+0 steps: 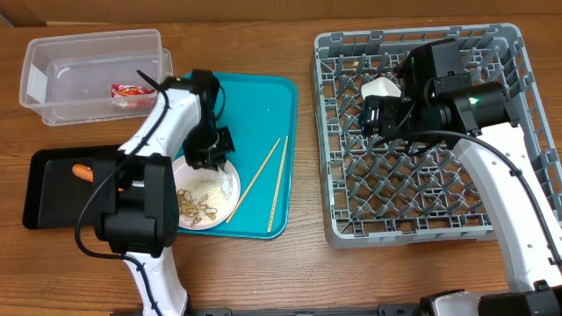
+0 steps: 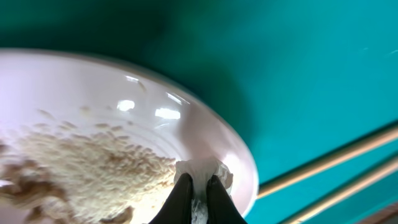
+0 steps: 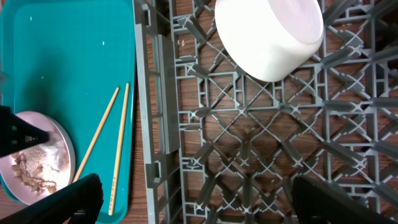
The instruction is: Sort waste into correct bins and load items into the dishwasher
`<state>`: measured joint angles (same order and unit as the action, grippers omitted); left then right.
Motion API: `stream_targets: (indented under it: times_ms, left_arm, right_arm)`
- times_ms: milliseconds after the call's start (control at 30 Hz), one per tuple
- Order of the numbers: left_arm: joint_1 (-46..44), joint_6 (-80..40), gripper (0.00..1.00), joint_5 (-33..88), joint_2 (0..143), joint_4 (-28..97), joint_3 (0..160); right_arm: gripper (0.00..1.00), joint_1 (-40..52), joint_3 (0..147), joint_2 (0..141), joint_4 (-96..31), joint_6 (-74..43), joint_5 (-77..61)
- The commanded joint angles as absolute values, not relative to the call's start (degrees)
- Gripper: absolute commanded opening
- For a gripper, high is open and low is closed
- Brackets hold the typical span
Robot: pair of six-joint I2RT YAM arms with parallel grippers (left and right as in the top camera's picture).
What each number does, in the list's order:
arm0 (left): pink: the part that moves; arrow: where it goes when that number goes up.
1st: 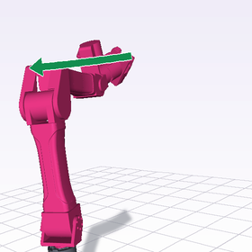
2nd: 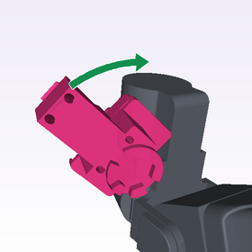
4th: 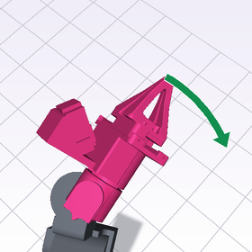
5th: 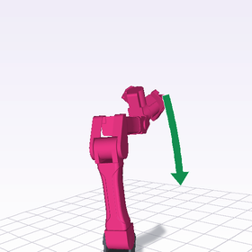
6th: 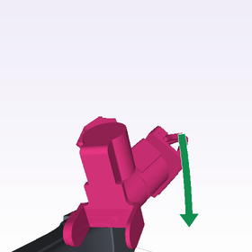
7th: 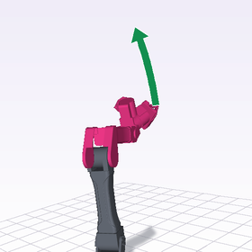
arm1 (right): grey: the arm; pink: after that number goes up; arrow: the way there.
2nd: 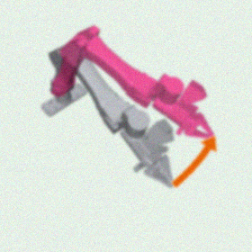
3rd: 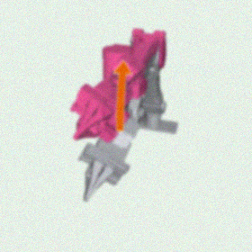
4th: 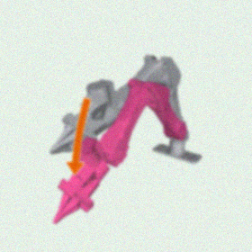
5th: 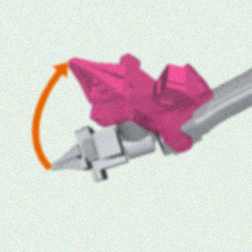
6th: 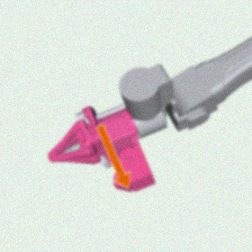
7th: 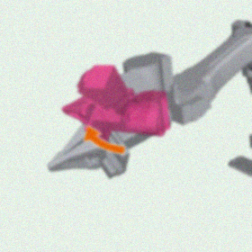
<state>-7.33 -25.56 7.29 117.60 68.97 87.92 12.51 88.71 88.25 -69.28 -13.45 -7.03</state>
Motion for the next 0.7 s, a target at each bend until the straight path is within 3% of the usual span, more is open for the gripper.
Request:
stream_targets:
  times_ms: [0, 300, 533, 600, 667]
  left_arm:
    - [-4.08, -24.16, 0.04, 7.03, 117.62, 70.76, 98.02]
    - [6.57, -22.24, 0.04, 3.33, 117.62, 68.55, 120.86]
    - [14.0, -22.28, 0.11, 0.84, 118.1, 56.29, 121.75]
    - [15.09, -22.26, 0.31, 0.86, 118.67, 55.4, 121.71]
    - [15.92, -22.24, 0.43, 0.84, 119.33, 55.2, 121.71]
  right_arm:
    - [1.0, 12.78, 88.97, 87.55, -69.17, -13.26, -6.46]
    - [1.0, 12.78, 88.97, 87.55, -69.19, -13.26, -6.48]
    - [1.0, 12.78, 88.97, 87.55, -69.14, -13.3, -6.48]
    - [1.0, 12.78, 88.97, 87.55, -69.14, -13.3, -6.48]
    - [1.0, 12.78, 88.97, 87.55, -69.14, -13.28, -6.48]
